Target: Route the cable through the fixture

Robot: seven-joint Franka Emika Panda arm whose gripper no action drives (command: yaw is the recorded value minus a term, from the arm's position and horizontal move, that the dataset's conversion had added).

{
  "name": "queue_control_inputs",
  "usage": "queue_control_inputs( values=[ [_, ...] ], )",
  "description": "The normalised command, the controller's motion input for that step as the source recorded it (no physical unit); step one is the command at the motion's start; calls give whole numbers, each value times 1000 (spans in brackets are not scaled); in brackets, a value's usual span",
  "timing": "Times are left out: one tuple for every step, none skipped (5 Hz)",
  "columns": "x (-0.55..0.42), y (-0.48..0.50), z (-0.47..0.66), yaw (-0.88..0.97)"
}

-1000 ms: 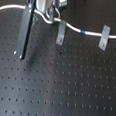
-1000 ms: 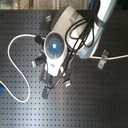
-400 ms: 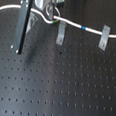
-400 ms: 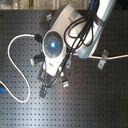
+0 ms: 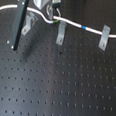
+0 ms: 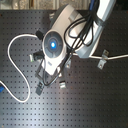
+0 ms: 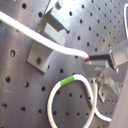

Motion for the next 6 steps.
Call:
queue_control_inputs(
  values=[
    [24,-406,-373,220],
    [-131,-239,-269,143],
    [-162,-265,-386,60],
    [13,-11,13,0],
    [18,-44,0,71],
    [138,-114,194,280]
  ],
)
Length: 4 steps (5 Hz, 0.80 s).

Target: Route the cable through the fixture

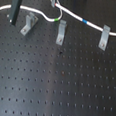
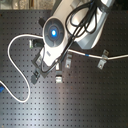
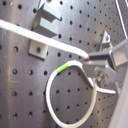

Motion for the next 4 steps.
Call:
queue_control_inputs(
  values=[
    [279,288,173,249],
    [299,271,46,189],
    [177,168,153,154],
    [279,80,502,203]
  ],
)
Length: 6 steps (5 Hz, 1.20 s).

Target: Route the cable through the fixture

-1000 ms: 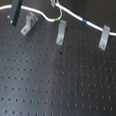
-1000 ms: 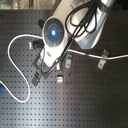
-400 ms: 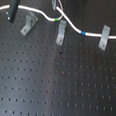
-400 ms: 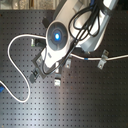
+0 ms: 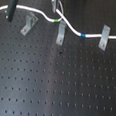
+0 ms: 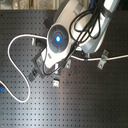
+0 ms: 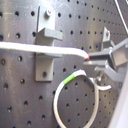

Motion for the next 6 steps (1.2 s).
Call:
queue_control_inputs(
  values=[
    [91,65,128,177],
    [1,3,234,100],
    [-80,284,225,71],
    [126,139,410,89],
    [272,149,368,80],
    [132,28,299,66]
  ],
)
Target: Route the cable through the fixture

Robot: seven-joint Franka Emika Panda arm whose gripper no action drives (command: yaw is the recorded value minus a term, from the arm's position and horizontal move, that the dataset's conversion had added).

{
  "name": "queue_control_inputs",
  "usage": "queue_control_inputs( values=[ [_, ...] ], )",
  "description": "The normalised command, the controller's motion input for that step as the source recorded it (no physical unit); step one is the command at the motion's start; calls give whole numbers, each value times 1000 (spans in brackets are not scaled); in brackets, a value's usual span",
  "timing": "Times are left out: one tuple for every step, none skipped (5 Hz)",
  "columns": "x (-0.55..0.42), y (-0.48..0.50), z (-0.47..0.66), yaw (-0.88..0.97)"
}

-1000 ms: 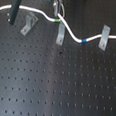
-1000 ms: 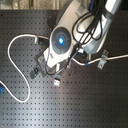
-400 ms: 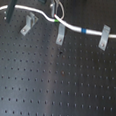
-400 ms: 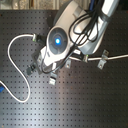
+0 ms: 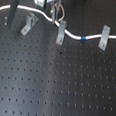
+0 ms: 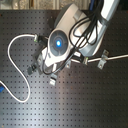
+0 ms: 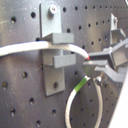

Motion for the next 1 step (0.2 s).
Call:
queue_control_inputs(
  values=[
    [0,0,0,3]
  ],
)
